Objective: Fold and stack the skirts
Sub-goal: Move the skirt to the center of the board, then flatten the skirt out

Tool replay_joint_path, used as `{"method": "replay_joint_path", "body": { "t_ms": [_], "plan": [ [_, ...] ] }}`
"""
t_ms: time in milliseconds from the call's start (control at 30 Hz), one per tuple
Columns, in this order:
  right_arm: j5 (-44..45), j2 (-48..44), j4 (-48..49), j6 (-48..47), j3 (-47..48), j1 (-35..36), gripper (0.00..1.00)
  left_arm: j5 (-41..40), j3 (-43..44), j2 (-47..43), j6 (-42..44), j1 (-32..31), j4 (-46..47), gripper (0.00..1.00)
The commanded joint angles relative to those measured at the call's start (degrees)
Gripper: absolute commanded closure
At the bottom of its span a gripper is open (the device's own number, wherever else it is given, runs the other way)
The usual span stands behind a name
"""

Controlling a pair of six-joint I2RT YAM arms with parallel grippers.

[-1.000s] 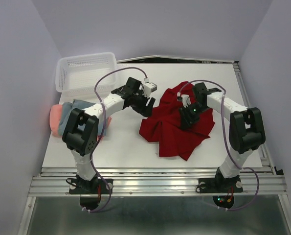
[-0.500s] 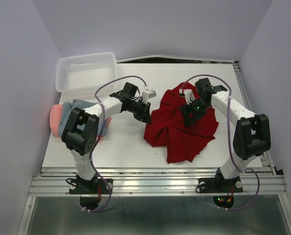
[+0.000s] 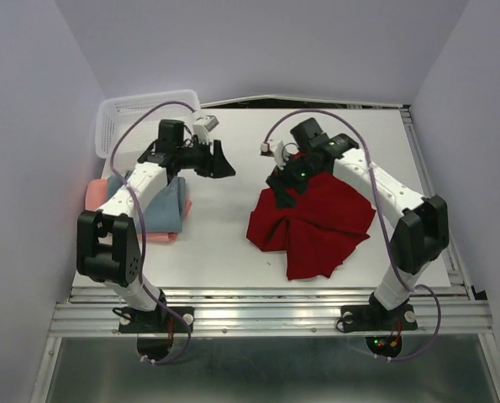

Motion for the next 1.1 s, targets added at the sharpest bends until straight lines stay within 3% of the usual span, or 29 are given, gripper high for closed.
{"method": "replay_joint_path", "body": {
  "t_ms": [0,267,400,433,467,533,567,600,633,667,733,967,1067],
  "plan": [
    [3.19,5.76,-0.01,-0.98,3.49,6.8,0.11,-1.26,3.54,-4.4,-1.5,6.74,0.6,0.38],
    [7.85,17.89,-3.08,-3.79,10.08,13.76,0.13,-1.61,4.07,-8.7,2.37,12.39,-2.48,0.36],
    [10.31,24.3,-8.09,-5.02,16.58,14.29,0.21,-3.19,2.4,-10.99,4.21,12.39,-1.34,0.36],
    [10.67,25.02,-8.53,-5.28,17.38,14.29,0.26,-3.54,2.23,-11.17,4.3,12.39,-1.17,0.36],
    [10.41,25.63,-9.67,-5.55,18.34,14.29,0.5,-3.54,2.14,-11.35,4.3,12.39,-0.82,0.36],
    [9.71,26.43,-11.43,-6.16,20.89,14.29,0.71,-3.89,2.14,-11.43,4.65,12.39,-0.73,0.36],
    [8.92,26.78,-14.22,-6.34,24.56,14.29,0.95,-4.68,2.22,-11.7,5.44,12.39,-0.81,0.35],
    [8.91,26.61,-15.73,-6.52,26.77,14.29,0.99,-5.47,2.22,-11.87,6.05,12.39,-0.55,0.32],
    [8.83,26.17,-16.79,-7.13,28.88,14.29,0.99,-6.35,2.05,-12.14,6.67,12.39,-0.2,0.25],
    [8.91,23.9,-18.19,-7.22,32.12,14.29,0.99,-8.18,1.35,-12.49,7.29,12.39,1.02,0.09],
    [11.45,20.3,-17.68,-6.96,34.08,14.29,0.99,-9.6,0.73,-12.75,10.78,12.39,1.73,0.05],
    [28.21,-2.81,-5.83,-11.61,28.12,14.29,0.99,-12.15,-1.37,-13.1,21.33,12.13,6.39,0.04],
    [35.95,-13.88,-1.96,-16.61,17.6,14.29,0.99,-13.73,-1.99,-13.37,27.56,10.38,6.48,0.07]
  ]
}}
